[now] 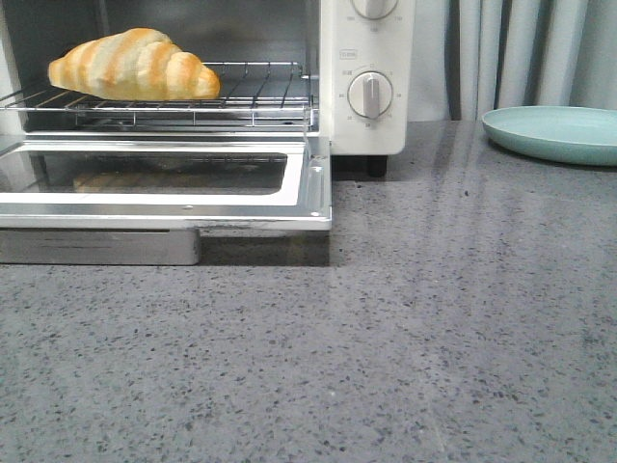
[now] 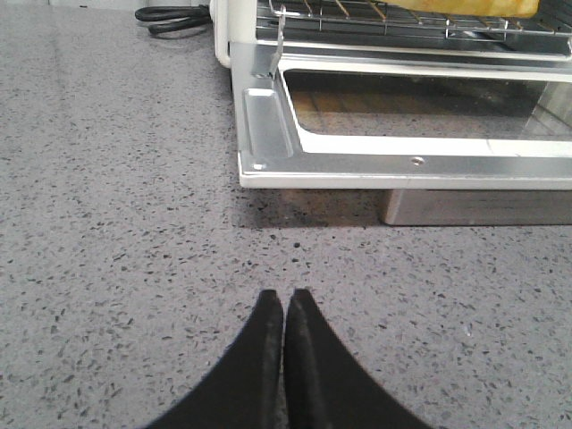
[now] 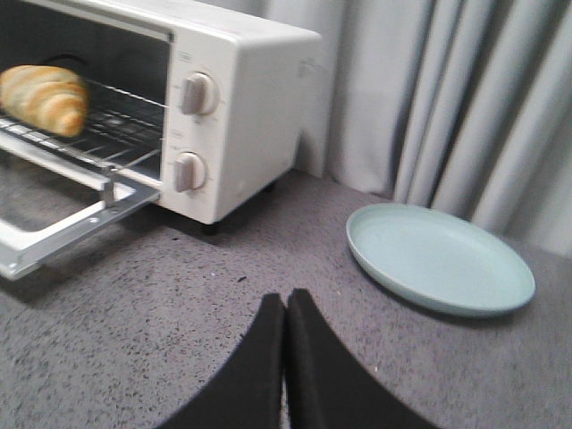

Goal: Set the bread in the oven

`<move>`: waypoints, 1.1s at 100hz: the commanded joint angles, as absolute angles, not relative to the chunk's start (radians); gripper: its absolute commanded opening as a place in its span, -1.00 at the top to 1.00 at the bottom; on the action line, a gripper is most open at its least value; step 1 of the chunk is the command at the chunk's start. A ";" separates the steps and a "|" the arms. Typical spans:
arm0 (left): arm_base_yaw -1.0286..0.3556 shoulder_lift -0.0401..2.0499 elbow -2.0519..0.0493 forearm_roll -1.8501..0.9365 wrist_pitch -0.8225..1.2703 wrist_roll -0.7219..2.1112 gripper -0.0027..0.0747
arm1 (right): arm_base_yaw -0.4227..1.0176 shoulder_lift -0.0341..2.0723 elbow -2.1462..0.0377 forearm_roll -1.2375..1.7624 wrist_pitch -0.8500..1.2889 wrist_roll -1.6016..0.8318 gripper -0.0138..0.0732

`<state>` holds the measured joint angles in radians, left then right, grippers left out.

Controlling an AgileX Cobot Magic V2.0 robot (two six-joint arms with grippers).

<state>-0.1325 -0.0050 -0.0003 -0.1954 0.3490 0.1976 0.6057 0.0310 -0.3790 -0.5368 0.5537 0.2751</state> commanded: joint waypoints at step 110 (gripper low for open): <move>-0.131 -0.034 0.024 -0.200 0.304 0.186 0.99 | 0.160 -0.030 0.022 -0.221 0.299 0.233 0.80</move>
